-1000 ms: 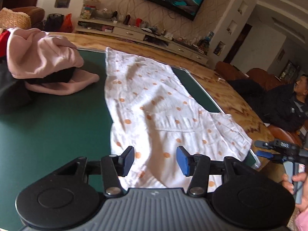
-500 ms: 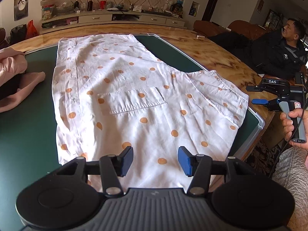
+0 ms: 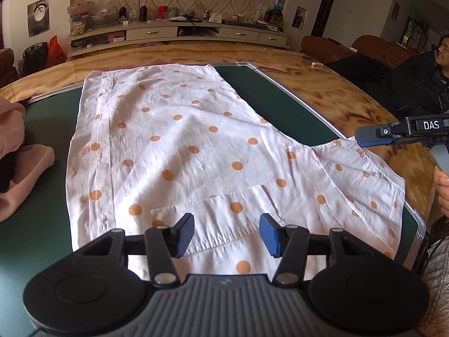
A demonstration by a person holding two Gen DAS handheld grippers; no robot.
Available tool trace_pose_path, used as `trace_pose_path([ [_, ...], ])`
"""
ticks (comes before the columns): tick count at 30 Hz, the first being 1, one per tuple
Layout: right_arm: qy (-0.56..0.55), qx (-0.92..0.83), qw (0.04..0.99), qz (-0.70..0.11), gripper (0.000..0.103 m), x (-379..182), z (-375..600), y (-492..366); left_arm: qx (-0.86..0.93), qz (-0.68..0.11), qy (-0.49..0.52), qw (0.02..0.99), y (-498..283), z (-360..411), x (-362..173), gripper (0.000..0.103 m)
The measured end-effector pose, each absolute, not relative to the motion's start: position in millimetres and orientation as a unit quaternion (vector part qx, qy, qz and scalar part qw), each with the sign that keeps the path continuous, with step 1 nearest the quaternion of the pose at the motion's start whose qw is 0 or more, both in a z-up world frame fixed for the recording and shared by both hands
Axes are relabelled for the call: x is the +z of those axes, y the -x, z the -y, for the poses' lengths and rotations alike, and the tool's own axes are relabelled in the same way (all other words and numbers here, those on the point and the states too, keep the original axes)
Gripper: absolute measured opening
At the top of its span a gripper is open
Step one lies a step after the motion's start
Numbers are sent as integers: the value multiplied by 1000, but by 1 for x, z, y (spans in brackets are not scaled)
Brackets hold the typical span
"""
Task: Fold clothes
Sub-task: 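Move the right gripper to the polka-dot shirt side edge and grasp it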
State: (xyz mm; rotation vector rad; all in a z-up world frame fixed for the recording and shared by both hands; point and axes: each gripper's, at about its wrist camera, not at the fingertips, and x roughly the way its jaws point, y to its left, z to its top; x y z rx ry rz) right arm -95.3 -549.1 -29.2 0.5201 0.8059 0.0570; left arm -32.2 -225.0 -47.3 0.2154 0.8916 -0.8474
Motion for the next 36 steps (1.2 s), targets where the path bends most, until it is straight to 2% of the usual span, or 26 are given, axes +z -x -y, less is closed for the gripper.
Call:
trace_pose_path([
  [2,-246,50,873,-418,63,-35,536,73,-388,-421,-96,814,25,223,-51,58],
  [6,-234,14,853,-466,62,-58,533,35,-370,-429,-100,818,13,218,-62,58],
  [13,-254,-12,872,-418,60,-61,548,35,-353,-428,-100,826,8,218,-61,58],
  [17,-286,-30,884,-370,61,-37,558,92,-397,-423,-106,808,37,226,-48,58],
  [21,-322,-53,879,-346,61,-29,561,182,-477,-391,-153,772,99,257,-35,59],
  [26,-414,-113,843,-324,61,-56,570,271,-538,-369,-200,731,171,300,-34,62],
  [31,-487,-178,810,-273,58,-86,609,277,-529,-365,-245,725,202,323,-42,61],
  [33,-483,-204,805,-278,49,-91,620,265,-520,-371,-239,731,203,324,-42,60],
  [34,-483,-208,802,-282,36,-94,624,259,-518,-376,-231,733,202,324,-41,60],
  [35,-485,-207,800,-285,18,-97,627,254,-516,-379,-224,735,201,324,-40,60],
  [36,-487,-204,799,-287,14,-101,629,247,-515,-380,-221,736,200,325,-39,60],
])
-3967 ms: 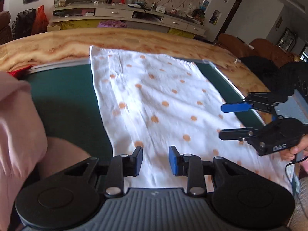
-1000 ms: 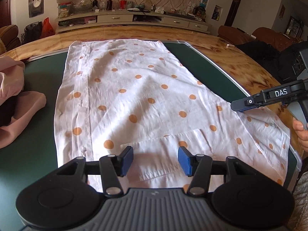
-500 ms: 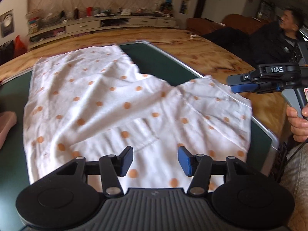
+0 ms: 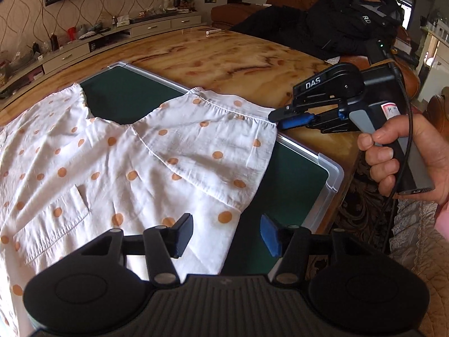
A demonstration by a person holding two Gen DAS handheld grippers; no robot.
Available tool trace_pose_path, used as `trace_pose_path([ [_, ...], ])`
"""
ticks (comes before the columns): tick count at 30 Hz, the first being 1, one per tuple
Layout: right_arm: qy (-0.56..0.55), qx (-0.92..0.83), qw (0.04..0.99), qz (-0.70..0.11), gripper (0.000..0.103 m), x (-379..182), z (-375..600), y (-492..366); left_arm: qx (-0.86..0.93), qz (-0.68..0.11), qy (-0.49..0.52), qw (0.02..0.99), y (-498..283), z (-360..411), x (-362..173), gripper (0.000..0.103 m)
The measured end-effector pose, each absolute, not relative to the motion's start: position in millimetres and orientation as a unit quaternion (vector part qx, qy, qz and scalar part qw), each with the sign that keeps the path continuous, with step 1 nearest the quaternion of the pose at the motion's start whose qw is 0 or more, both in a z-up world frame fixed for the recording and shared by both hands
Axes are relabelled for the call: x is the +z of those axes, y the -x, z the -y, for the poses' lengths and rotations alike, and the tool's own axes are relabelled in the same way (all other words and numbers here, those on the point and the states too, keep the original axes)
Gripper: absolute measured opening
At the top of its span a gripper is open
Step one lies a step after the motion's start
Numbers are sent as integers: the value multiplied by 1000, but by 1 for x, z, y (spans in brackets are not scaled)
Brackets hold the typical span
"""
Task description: Fold clothes
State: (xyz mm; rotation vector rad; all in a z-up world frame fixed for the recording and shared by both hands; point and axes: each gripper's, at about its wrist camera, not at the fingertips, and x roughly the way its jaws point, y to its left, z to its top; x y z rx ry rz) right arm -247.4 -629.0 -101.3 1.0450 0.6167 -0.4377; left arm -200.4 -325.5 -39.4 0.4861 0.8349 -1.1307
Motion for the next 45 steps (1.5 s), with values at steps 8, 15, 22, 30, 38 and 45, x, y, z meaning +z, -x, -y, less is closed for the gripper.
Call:
trace_pose_path([
  [8,-454,-174,834,-263,4,-72,617,226,-509,-370,-241,739,197,368,-54,60],
  [15,-450,-218,813,-297,6,-78,630,213,-491,-381,-232,748,187,375,-66,52],
  [22,-473,-246,796,-287,46,-99,625,232,-493,-382,-226,748,183,369,-67,52],
  [30,-571,-177,772,-217,47,-130,629,240,-480,-393,-211,755,177,362,-66,52],
  [38,-608,-140,761,-177,48,-145,630,249,-476,-404,-190,758,171,361,-65,52],
  [45,-486,-113,833,-238,48,-128,620,262,-473,-442,-120,753,151,356,-66,51],
])
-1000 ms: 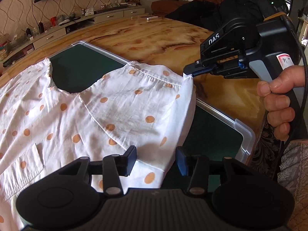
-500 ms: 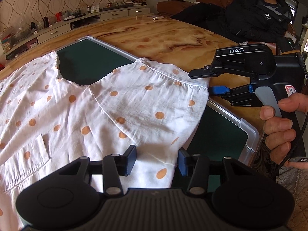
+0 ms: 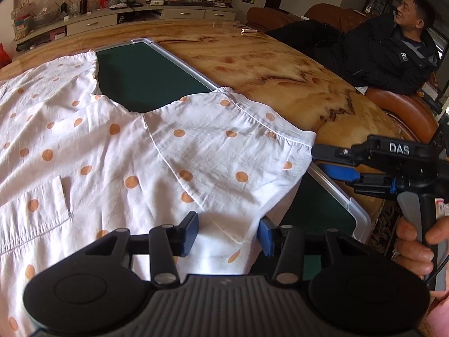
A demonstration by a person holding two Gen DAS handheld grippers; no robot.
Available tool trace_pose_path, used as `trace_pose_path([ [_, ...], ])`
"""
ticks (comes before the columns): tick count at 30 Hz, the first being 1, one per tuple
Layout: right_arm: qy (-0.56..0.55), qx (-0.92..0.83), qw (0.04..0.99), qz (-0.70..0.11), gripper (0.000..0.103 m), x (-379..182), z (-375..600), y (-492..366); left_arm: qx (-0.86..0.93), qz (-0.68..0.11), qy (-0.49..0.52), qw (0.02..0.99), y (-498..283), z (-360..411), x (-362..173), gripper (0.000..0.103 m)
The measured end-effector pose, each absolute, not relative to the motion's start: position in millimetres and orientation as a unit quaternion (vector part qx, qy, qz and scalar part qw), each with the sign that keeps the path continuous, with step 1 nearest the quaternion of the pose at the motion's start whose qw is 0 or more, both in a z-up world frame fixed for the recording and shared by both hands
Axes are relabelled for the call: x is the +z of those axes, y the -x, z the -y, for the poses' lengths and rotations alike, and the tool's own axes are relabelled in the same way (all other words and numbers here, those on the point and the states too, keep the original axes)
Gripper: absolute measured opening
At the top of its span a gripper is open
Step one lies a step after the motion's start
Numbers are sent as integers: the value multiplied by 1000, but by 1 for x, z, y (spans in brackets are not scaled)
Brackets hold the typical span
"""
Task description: Fold clothes
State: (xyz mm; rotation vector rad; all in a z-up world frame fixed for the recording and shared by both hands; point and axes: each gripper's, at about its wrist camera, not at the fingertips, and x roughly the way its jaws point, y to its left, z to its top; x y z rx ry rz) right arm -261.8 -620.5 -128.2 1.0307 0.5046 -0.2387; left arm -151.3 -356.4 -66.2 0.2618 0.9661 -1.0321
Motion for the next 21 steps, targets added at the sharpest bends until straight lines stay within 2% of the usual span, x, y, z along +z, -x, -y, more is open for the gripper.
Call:
trace_pose_path([
  [6,-356,-122,881,-285,48,-110,607,235,-473,-453,-96,750,144,354,-68,51],
  [15,-374,-130,881,-260,46,-109,606,228,-473,-450,-98,751,144,355,-68,51],
  [17,-372,-140,881,-254,27,-111,605,230,-473,-447,-101,752,145,356,-68,51],
  [21,-401,-160,870,-237,11,-115,609,239,-486,-439,-92,750,143,353,-64,51],
])
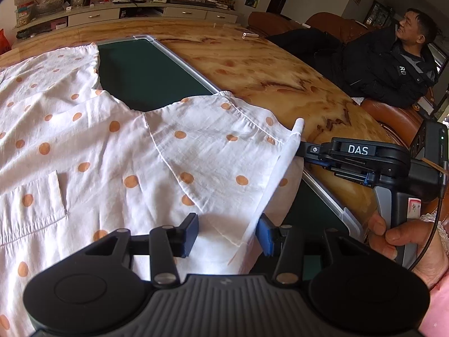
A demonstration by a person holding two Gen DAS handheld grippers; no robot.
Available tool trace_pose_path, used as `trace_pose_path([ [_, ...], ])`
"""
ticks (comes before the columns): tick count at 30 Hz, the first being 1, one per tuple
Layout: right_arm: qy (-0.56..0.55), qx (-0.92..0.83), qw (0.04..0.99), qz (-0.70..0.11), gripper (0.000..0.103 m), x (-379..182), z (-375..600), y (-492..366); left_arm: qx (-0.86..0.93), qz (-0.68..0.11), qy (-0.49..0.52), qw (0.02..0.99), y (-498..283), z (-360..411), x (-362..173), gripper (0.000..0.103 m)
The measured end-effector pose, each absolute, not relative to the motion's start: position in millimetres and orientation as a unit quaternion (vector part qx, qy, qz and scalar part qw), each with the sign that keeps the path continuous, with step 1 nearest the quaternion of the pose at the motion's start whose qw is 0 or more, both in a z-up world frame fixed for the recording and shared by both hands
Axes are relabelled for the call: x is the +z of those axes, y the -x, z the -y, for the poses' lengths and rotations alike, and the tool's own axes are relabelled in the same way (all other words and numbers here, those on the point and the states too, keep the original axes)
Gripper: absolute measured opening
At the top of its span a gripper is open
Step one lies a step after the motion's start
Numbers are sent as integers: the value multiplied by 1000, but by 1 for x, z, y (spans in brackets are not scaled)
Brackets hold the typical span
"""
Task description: Fold clothes
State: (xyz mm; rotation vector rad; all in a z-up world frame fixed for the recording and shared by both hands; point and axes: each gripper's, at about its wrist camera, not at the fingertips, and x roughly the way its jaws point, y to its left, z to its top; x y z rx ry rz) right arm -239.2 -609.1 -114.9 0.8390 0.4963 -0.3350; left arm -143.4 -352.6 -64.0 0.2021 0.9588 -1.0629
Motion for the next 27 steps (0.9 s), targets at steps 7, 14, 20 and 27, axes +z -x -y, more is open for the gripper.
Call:
trace_pose_path([
  [7,-466,-174,843,-205,5,-123,606,266,-475,-402,-43,782,88,349,-46,58],
  [14,-482,-202,831,-192,5,-126,597,273,-448,-410,-136,783,54,387,-74,54],
  [20,-498,-225,816,-189,4,-135,597,269,-422,-366,-177,811,46,393,-78,51],
  [27,-511,-226,808,-185,5,-142,602,264,-438,-358,-162,808,44,383,-79,55],
])
